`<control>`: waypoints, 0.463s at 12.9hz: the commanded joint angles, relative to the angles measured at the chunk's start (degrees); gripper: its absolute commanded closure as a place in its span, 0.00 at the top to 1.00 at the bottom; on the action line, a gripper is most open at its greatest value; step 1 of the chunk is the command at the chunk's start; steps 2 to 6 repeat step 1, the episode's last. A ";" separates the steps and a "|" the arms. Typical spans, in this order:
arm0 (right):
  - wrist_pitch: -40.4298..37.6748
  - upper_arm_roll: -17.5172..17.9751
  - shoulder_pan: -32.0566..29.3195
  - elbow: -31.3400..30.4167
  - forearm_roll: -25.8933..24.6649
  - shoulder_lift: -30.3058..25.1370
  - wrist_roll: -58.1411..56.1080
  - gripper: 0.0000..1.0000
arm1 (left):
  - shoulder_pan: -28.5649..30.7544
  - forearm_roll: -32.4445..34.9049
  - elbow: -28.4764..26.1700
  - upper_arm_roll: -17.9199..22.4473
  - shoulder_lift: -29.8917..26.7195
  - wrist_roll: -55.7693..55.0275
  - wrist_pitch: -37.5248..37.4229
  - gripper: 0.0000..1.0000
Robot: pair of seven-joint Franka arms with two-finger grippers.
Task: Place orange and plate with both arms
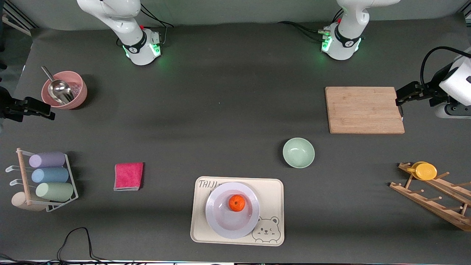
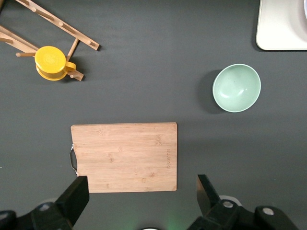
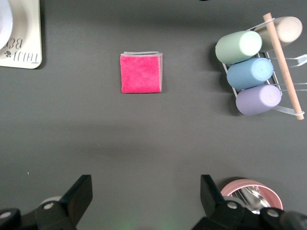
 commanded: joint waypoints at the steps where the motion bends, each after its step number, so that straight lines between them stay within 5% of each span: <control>1: -0.60 -1.65 3.49 -1.46 1.46 -1.12 1.80 1.00 | -0.52 -0.63 0.05 0.64 -0.97 -0.06 -1.14 1.00; 6: -0.60 -1.65 3.49 -1.46 1.46 -1.12 1.80 1.00 | -0.52 -0.63 0.05 0.64 -0.97 -0.06 -1.14 1.00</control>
